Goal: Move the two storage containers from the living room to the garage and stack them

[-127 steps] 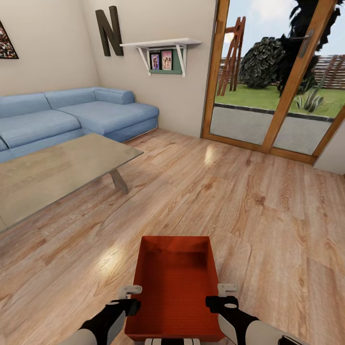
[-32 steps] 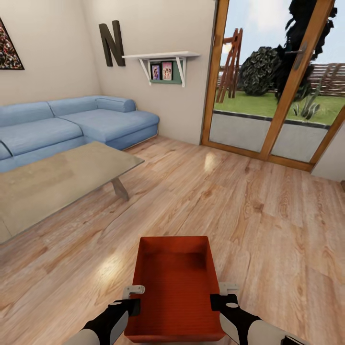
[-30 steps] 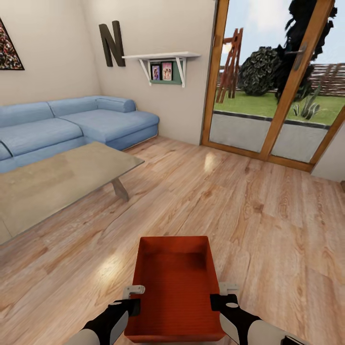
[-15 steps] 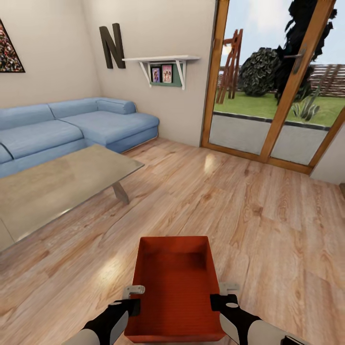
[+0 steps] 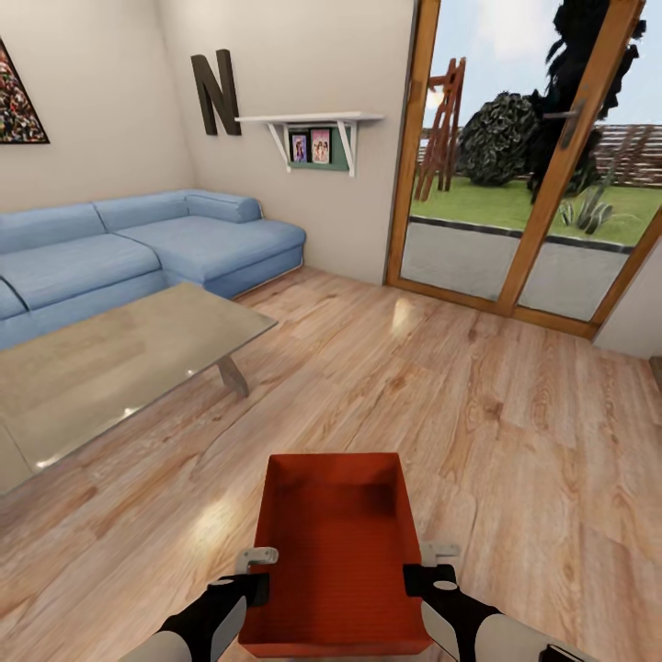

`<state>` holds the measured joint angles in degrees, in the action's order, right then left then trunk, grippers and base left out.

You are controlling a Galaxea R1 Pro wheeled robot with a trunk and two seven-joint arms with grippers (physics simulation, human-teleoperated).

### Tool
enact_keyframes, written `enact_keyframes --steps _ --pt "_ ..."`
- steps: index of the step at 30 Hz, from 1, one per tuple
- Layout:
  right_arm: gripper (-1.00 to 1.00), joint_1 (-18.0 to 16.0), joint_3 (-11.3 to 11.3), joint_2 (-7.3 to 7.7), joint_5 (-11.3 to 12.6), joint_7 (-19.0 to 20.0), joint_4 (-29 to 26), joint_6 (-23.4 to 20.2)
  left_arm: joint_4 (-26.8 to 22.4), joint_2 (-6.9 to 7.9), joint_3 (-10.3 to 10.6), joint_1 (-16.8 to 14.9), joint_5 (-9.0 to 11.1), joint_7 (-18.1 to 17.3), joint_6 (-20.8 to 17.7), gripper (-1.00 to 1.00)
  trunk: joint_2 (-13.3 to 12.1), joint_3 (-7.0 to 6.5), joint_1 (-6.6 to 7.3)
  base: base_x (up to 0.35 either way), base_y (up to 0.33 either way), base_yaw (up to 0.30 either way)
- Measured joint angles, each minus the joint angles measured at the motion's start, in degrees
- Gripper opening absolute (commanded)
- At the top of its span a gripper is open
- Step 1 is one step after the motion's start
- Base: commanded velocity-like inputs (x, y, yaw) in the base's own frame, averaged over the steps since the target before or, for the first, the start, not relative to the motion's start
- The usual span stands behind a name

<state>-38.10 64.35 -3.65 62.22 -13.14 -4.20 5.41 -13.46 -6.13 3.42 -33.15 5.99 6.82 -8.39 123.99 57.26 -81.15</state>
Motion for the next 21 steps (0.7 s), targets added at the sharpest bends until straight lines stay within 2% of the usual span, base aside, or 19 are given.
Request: enact_keyframes --steps 21 --pt "-1.00 -0.01 -0.20 0.01 -0.32 -0.02 -0.04 -0.25 0.09 0.01 0.02 0.01 0.15 0.01 -0.02 -1.00 -8.42 -3.77 4.61 0.000 0.000 0.000"
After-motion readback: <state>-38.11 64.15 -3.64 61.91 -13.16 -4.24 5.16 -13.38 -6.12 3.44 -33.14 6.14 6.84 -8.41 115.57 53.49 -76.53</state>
